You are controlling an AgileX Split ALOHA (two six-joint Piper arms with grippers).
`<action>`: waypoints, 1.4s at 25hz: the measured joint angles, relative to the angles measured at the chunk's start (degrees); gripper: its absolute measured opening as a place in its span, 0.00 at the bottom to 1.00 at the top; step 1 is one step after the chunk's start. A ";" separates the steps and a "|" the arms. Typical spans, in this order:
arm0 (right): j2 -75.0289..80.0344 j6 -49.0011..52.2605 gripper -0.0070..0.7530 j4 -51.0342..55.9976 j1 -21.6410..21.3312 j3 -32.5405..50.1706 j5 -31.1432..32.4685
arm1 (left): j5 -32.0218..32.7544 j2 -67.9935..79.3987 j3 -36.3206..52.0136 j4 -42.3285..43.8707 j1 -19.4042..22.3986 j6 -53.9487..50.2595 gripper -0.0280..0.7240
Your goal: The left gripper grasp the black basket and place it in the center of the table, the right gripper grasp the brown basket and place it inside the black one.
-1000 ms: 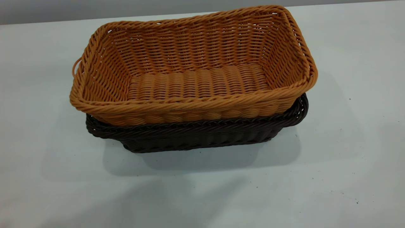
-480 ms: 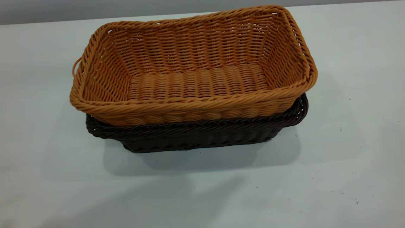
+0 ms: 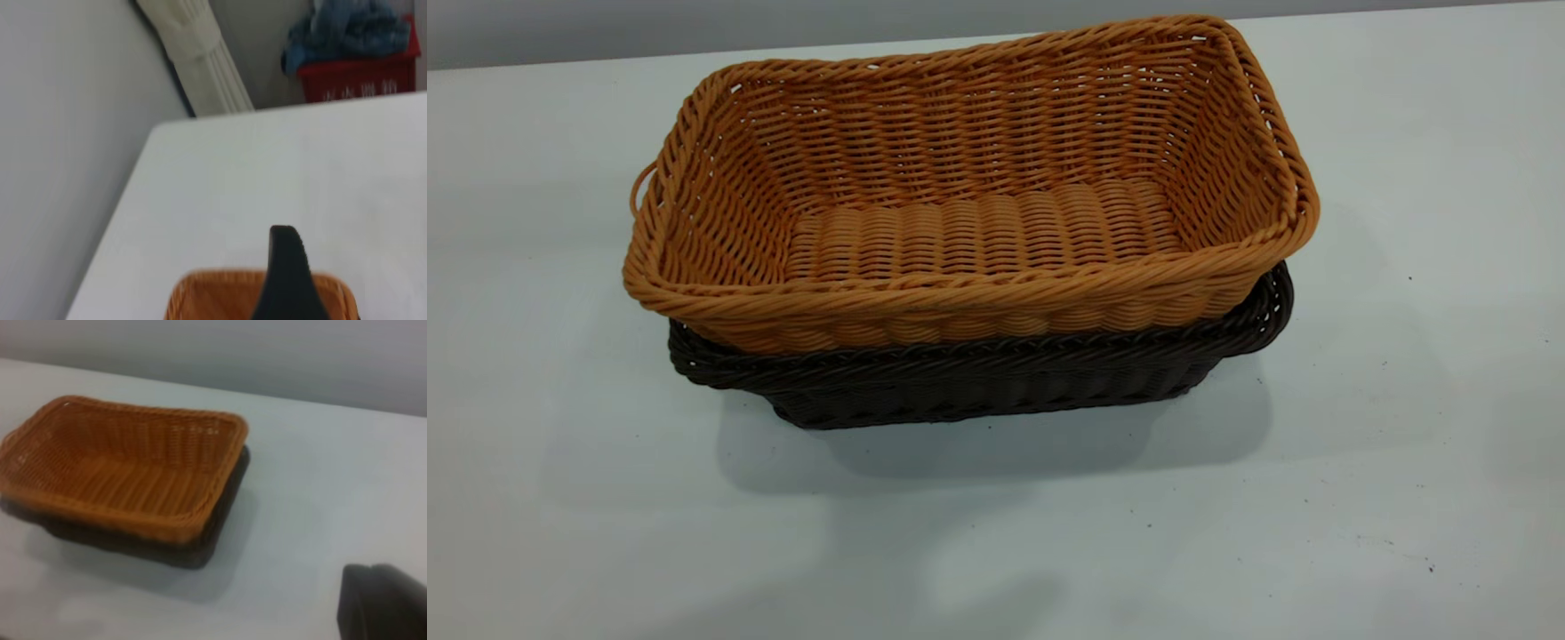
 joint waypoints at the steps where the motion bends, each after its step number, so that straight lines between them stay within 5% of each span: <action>1: -0.47 -0.75 0.01 0.40 0.00 1.10 -0.04 | 1.03 -0.55 0.00 2.70 0.00 -2.76 0.62; 10: -0.35 -4.42 0.01 3.94 -0.04 4.43 0.27 | 17.42 -4.76 0.12 21.27 0.00 -22.83 0.60; 18: -0.35 -5.38 0.01 2.82 -0.07 4.55 0.66 | 31.63 -10.37 5.95 26.33 0.00 -32.93 0.48; 35: -0.35 -3.36 0.01 2.38 -0.11 4.55 0.66 | 27.93 -42.79 31.30 31.37 0.00 -50.51 0.21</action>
